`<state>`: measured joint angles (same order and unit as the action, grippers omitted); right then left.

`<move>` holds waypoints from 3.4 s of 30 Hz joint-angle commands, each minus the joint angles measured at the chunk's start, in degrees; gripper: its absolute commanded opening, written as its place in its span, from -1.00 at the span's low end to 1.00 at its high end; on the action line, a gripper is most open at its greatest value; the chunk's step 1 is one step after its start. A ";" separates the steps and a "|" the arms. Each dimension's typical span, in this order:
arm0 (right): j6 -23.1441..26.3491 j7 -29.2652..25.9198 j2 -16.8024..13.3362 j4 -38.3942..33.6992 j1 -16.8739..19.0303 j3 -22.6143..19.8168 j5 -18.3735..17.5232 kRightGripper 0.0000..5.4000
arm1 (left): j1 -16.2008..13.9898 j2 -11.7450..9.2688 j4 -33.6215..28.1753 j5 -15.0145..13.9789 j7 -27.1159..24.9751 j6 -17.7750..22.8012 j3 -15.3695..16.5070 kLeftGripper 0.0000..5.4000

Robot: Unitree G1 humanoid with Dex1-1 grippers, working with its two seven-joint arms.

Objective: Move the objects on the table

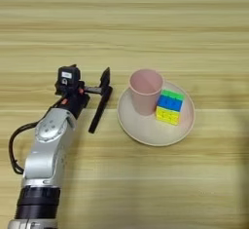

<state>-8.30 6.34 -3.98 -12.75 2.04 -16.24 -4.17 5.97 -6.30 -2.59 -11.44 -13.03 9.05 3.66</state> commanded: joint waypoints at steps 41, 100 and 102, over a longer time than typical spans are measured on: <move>-6.67 -1.51 -6.77 27.82 -11.97 -4.20 -2.92 1.00 | 0.38 -1.78 0.00 -0.06 -0.54 -0.24 1.18 0.99; 3.39 -5.03 -8.86 9.32 -13.47 0.75 -2.06 0.20 | -2.49 -2.36 -12.65 -0.08 -3.63 1.37 -3.97 1.00; 5.46 -5.98 -8.71 6.02 -13.58 1.87 -2.71 0.20 | -2.64 -2.75 -15.14 -0.43 -4.58 2.21 -5.29 1.00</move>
<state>-4.55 1.44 -12.19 -1.66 -10.26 -15.47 -6.12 3.53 -8.11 -14.56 -11.61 -16.38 9.75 0.02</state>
